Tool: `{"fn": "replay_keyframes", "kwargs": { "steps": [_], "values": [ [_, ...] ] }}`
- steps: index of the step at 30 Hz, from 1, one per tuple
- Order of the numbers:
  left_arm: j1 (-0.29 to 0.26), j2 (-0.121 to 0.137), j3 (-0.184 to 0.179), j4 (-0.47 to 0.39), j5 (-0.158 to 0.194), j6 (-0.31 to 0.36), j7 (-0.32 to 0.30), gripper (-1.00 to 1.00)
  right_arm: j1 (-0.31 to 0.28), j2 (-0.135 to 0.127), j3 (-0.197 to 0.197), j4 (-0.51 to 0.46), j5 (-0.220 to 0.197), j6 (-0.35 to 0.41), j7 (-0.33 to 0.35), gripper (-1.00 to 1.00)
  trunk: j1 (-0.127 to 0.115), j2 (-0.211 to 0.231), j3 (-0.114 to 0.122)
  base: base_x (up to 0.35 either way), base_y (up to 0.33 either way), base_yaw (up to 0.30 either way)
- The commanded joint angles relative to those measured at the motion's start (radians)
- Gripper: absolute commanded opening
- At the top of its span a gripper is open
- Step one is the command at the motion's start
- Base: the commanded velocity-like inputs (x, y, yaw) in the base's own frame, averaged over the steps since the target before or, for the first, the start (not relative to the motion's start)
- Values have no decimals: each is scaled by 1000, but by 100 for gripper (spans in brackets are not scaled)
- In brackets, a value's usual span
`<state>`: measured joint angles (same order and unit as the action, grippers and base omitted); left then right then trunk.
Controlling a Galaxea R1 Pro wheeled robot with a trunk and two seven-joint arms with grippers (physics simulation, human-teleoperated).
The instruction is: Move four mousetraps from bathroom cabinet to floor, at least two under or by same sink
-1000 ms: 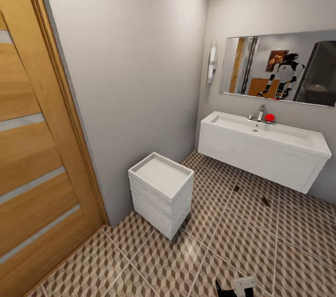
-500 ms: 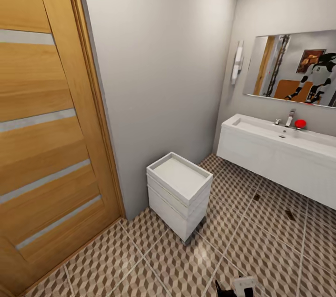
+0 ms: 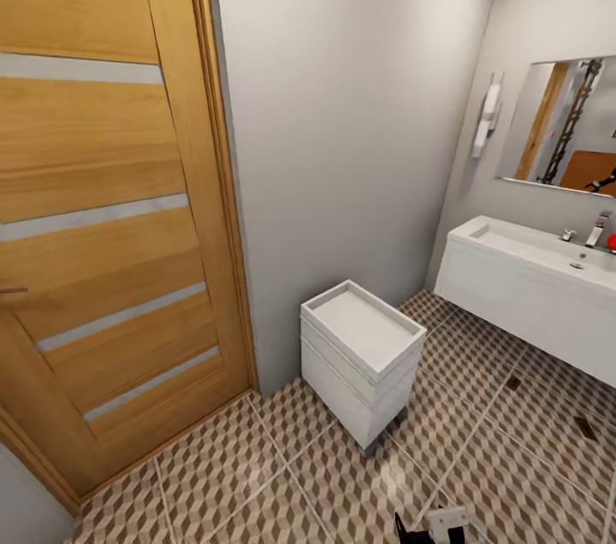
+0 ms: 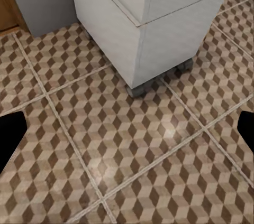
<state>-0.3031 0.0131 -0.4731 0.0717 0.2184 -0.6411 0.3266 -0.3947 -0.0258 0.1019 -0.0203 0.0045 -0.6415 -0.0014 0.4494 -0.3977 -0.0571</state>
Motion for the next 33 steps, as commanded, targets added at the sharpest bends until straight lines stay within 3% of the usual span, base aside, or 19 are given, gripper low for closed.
{"fn": "replay_keyframes", "kwargs": {
  "steps": [1, 33],
  "values": [
    [-2, -1, -9, 3, 7, -5, 2, 100, -1, 0, 4, 1, 0, -3, 0, 100, 1, -2, -2, 0, 0, 286],
    [-1, -1, -9, 3, 6, -5, 2, 100, 0, 0, 4, 0, 0, -3, 0, 100, 1, -2, -5, 0, 0, 270]
  ]
}}
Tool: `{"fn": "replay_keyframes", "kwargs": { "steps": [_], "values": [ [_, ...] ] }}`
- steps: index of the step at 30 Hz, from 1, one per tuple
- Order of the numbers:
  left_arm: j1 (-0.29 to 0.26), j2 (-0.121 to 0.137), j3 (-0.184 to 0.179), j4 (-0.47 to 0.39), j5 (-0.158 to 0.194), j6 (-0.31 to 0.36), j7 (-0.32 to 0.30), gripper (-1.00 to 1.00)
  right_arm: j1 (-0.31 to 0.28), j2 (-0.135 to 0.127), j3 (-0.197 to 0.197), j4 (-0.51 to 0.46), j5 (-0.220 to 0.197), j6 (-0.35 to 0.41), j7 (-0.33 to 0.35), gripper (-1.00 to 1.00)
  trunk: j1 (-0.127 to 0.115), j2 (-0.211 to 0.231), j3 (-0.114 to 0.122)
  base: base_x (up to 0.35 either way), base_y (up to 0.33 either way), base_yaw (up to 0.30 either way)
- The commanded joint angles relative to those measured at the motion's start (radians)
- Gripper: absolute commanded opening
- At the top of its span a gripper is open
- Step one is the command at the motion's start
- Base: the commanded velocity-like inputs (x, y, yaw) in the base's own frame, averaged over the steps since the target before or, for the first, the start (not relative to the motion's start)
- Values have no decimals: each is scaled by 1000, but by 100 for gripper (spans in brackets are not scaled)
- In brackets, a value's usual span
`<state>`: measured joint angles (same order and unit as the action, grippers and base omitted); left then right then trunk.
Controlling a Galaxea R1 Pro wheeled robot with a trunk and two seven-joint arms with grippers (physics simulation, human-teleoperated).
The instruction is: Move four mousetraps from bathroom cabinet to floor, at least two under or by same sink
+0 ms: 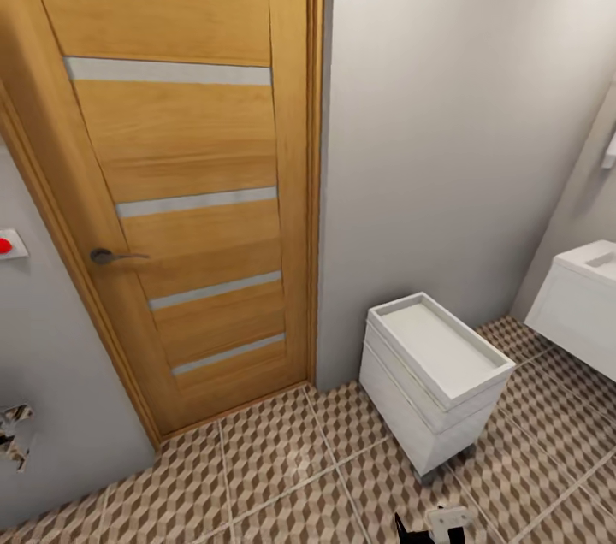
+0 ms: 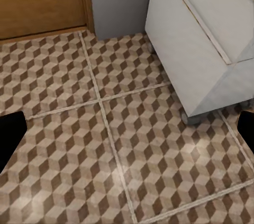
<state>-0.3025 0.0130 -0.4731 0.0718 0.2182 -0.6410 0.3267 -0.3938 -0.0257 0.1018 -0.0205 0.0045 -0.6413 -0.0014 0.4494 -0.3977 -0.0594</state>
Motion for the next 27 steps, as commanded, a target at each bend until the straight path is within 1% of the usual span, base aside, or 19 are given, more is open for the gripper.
{"fn": "replay_keyframes", "kwargs": {
  "steps": [1, 12, 27],
  "values": [
    [-2, -1, -9, 3, 7, -5, 2, 100, -1, 0, 4, 1, 0, -3, 0, 100, 1, -2, -3, 0, 0, 199],
    [-2, -1, -9, 3, 7, -5, 2, 100, -1, 0, 4, 1, 0, -3, 0, 100, 1, -2, -14, 0, 0, 220],
    [-2, -1, -9, 3, 7, -5, 1, 100, -1, 0, 4, 1, 0, -3, 0, 100, 1, -2, -26, 0, 0, 256]
  ]
}}
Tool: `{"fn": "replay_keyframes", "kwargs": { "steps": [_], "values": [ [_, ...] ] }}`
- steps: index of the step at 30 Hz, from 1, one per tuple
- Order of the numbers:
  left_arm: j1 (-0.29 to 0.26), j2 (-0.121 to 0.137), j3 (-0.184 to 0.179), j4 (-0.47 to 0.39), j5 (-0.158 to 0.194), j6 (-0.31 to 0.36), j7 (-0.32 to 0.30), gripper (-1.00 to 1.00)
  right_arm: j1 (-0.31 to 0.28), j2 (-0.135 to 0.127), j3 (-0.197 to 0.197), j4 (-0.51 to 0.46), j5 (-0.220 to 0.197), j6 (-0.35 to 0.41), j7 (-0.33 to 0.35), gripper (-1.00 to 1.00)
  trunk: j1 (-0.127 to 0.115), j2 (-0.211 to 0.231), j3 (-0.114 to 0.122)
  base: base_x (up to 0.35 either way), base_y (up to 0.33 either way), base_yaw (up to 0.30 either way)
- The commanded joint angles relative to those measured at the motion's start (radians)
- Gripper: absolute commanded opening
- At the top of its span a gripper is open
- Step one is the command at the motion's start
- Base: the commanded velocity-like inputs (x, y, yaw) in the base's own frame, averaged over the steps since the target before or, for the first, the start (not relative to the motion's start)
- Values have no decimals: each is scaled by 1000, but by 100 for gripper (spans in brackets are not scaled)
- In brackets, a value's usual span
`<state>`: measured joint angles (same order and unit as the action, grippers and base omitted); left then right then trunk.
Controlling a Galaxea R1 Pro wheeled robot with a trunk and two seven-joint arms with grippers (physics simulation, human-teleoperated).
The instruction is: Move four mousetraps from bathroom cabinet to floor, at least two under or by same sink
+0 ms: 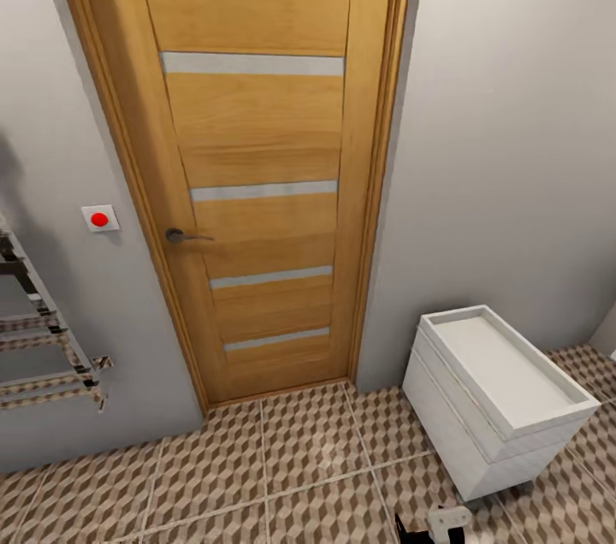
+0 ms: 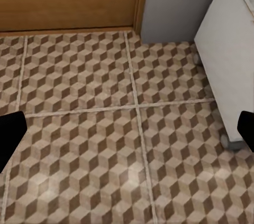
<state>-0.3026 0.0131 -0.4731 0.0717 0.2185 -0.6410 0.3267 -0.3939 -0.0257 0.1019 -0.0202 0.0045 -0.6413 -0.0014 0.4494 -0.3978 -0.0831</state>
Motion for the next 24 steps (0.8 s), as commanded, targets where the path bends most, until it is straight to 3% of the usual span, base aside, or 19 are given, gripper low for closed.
{"fn": "replay_keyframes", "kwargs": {
  "steps": [1, 24],
  "values": [
    [-2, -1, -9, 3, 7, -5, 2, 100, -1, 0, 4, 1, 0, -3, 0, 100, 1, -2, -3, 0, 0, 263],
    [-2, -1, -9, 3, 6, -5, 2, 100, -1, 1, 4, 0, 0, -3, 0, 100, 1, -2, -17, 0, 0, 268]
  ]
}}
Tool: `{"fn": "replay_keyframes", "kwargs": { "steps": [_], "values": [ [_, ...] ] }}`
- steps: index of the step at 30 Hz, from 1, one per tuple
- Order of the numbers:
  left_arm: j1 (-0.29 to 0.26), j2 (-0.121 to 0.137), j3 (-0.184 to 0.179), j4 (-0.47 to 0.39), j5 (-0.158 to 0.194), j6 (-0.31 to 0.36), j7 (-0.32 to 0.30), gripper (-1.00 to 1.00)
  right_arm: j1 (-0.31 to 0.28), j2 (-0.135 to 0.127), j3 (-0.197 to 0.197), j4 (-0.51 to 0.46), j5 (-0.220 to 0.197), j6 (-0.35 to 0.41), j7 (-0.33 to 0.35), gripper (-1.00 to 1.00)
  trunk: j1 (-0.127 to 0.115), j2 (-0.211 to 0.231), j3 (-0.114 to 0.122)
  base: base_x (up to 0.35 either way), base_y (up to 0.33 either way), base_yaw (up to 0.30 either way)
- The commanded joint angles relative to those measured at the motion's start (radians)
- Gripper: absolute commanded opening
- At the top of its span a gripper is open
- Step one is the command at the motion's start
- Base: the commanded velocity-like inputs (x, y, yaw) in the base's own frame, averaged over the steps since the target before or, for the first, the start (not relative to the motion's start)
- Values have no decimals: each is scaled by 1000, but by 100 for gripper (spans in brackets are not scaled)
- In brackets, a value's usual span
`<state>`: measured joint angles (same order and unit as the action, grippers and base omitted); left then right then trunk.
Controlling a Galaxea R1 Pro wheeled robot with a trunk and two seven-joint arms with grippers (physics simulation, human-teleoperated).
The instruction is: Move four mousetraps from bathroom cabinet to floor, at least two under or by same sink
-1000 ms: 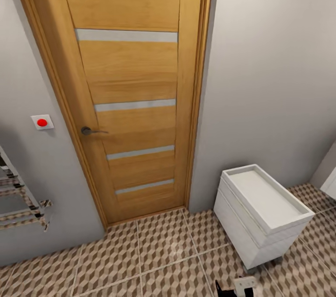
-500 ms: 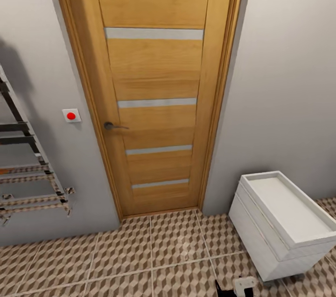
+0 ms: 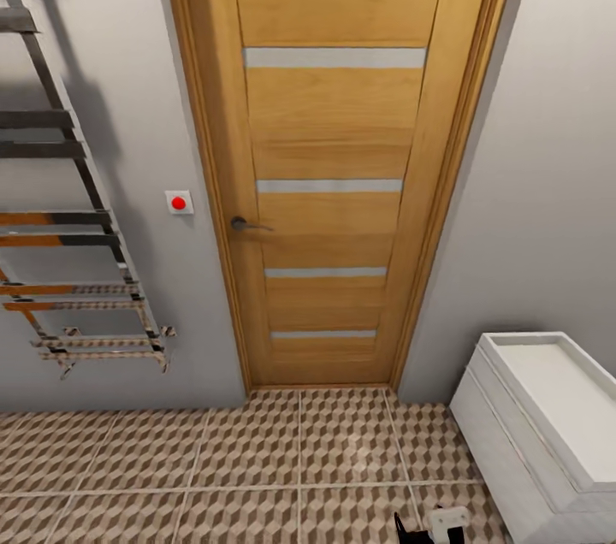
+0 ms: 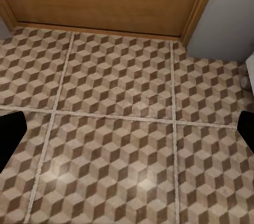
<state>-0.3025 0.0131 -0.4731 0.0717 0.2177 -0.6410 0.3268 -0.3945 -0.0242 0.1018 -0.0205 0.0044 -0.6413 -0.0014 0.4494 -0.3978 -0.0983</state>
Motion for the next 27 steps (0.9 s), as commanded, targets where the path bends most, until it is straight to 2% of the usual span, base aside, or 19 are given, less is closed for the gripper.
{"fn": "replay_keyframes", "kwargs": {
  "steps": [1, 27],
  "values": [
    [-2, -1, -9, 3, 7, -5, 1, 100, -1, 0, 4, 1, 0, -3, 0, 100, 1, -2, -3, 0, 0, 261],
    [-2, -1, -9, 3, 7, -5, 1, 100, -1, 1, 4, 1, 0, -3, 0, 100, 1, -2, -17, 0, 0, 272]
  ]
}}
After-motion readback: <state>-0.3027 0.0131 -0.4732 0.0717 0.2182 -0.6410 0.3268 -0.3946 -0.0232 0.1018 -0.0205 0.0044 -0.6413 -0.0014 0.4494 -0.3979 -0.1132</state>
